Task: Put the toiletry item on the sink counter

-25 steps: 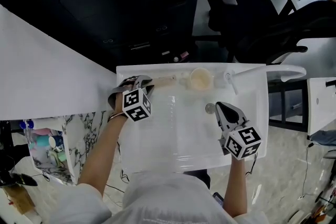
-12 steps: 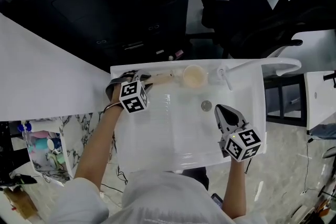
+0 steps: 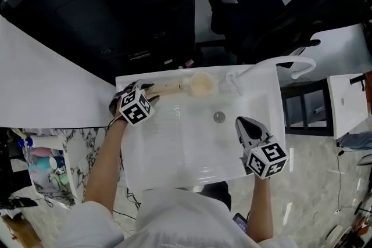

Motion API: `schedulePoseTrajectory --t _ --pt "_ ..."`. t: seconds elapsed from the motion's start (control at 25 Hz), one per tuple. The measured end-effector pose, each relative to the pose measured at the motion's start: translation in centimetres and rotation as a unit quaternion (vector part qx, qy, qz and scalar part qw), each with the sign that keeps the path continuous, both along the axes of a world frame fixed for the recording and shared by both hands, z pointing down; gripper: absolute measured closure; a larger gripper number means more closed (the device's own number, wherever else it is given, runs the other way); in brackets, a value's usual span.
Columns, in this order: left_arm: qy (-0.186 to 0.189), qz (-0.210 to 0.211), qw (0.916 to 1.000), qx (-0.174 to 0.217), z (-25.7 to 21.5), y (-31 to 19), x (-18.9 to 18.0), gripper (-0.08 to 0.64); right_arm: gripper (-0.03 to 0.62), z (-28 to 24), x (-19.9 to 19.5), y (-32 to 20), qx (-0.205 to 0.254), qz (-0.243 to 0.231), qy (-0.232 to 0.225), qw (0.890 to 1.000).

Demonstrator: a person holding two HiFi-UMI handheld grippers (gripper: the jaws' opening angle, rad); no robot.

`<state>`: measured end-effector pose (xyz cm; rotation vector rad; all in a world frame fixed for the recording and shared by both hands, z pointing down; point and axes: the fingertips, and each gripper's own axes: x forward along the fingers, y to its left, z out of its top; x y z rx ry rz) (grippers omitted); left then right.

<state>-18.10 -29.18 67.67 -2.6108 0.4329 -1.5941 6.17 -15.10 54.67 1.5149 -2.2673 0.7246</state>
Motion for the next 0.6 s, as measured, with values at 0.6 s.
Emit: schedulePoseTrajectory --t 0.6 --pt "0.205 -0.308 0.9271 0.062 -11.0 2.7 -4.3 0.528 0.595 -9.3 3.7 -1.4 0.105 -0.091 0.067 0.988"
